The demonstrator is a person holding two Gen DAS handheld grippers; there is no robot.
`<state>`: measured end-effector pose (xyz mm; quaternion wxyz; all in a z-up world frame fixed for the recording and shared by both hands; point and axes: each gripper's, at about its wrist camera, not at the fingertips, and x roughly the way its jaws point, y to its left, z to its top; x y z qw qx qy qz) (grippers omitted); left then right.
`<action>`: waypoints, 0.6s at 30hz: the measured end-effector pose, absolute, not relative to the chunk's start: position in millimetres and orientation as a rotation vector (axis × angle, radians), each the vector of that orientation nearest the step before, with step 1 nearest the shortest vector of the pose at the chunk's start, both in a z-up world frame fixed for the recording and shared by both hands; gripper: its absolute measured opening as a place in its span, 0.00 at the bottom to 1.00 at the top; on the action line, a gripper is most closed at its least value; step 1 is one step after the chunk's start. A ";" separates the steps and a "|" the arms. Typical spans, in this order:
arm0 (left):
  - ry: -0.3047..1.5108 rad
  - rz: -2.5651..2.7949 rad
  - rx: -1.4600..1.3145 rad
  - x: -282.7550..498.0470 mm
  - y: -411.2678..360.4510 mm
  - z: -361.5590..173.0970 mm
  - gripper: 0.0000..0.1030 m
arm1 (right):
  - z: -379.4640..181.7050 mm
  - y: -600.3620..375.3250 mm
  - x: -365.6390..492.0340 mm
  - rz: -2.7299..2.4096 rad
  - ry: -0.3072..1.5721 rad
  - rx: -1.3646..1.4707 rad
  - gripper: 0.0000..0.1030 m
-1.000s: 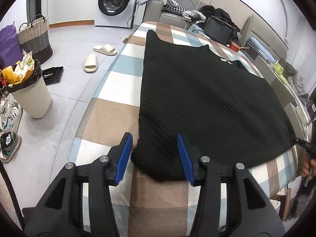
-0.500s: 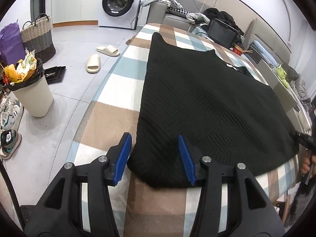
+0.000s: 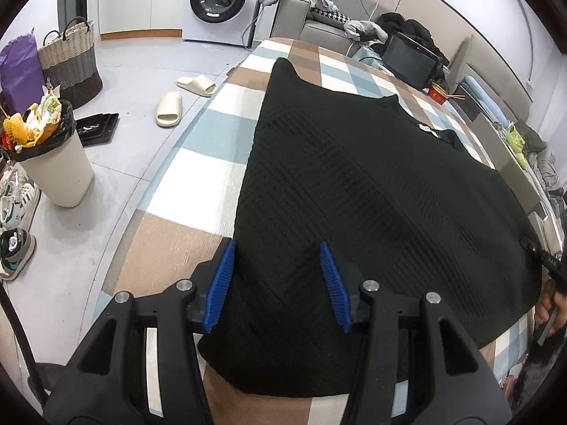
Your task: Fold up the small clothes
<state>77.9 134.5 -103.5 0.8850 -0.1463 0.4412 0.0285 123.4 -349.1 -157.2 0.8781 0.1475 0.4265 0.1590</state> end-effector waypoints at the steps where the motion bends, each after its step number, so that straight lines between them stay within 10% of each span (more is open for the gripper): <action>1: 0.914 0.057 -0.301 78.9 134.6 -102.4 0.45 | -156.4 -350.6 120.0 0.326 0.894 0.304 0.05; 11: 0.844 0.015 -0.186 80.3 104.5 -80.3 0.45 | -121.4 -344.0 79.1 0.285 0.841 0.257 0.44; 18: 0.794 -0.099 -0.123 86.5 56.6 -62.7 0.73 | -93.1 -307.4 60.4 0.324 0.800 0.203 0.73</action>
